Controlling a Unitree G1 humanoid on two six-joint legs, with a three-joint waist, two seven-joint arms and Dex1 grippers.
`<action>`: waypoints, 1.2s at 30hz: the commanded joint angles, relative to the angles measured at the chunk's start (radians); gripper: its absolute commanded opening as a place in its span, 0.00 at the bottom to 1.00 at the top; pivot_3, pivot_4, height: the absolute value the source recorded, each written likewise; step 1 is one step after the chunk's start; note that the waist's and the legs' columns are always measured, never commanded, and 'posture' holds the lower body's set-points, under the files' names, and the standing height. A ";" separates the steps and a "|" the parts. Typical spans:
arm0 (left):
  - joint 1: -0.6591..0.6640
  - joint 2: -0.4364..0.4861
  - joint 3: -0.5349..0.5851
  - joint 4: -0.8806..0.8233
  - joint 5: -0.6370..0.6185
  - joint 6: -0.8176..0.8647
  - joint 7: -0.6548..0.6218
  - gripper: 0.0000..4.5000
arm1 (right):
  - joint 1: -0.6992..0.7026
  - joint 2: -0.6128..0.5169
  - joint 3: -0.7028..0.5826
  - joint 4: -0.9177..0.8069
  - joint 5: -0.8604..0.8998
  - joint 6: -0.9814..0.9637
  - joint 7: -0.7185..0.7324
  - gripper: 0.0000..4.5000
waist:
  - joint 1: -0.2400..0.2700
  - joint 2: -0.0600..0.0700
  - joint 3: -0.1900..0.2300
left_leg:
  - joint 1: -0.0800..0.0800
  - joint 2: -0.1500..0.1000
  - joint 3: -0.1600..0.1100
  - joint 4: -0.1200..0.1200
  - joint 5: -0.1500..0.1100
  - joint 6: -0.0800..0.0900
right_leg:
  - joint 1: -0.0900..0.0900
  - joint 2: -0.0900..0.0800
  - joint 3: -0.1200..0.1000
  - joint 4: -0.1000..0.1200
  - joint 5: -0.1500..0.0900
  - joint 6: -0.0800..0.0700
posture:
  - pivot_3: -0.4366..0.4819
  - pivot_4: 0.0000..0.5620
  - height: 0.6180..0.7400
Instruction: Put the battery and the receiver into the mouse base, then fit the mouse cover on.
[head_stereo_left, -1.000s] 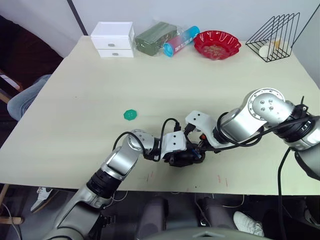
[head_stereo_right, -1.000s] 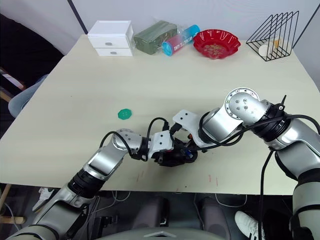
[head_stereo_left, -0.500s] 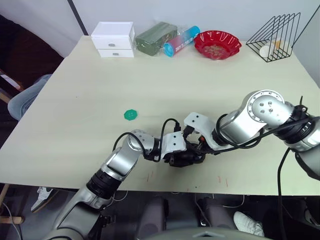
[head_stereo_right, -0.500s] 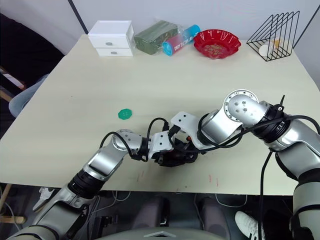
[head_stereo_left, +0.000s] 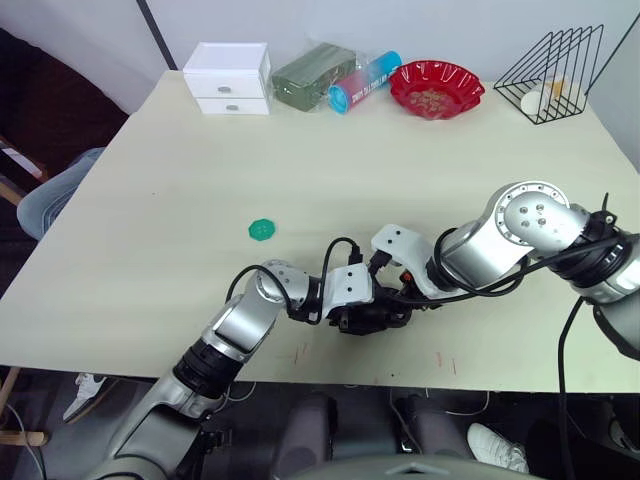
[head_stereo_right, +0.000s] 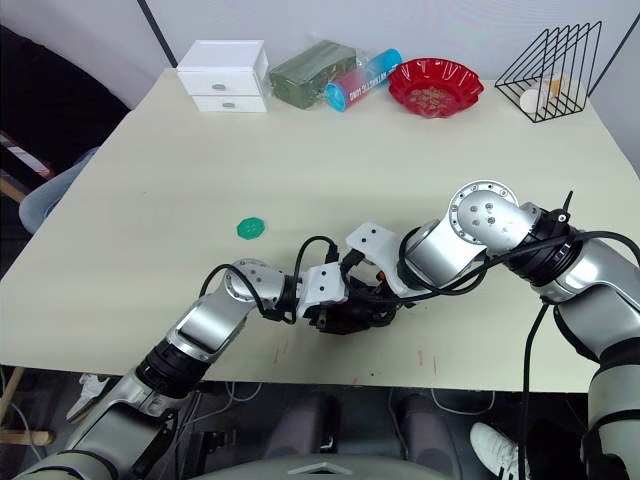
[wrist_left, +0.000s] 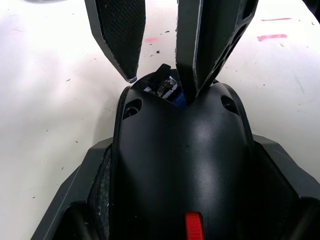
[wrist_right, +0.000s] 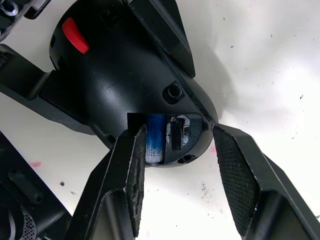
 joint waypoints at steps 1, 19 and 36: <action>0.021 0.008 -0.054 0.042 0.049 0.013 0.009 0.65 | -0.016 -0.020 -0.028 -0.038 0.002 -0.004 0.018 0.48 | 0.000 0.000 0.000 | 0.000 0.000 0.000 0.000 0.000 0.000 | 0.000 0.000 0.000 0.000 0.000 0.000 | 0.48 0.27 1.00; 0.024 0.017 -0.049 0.019 0.044 0.038 0.009 0.65 | 0.108 -0.207 -0.229 -0.256 -0.060 -0.058 0.192 0.48 | 0.002 0.000 0.001 | -0.001 0.000 0.000 -0.001 0.000 0.000 | -0.001 -0.001 -0.001 -0.001 0.000 0.000 | 0.48 0.27 1.00; 0.017 0.051 -0.040 -0.005 0.029 0.064 -0.012 0.65 | 0.776 -0.233 -0.638 -0.525 -0.887 -0.551 0.954 0.19 | 0.000 0.000 0.001 | 0.001 -0.002 0.000 -0.002 0.000 0.000 | 0.000 0.003 0.001 -0.002 0.000 0.000 | 0.48 0.27 1.00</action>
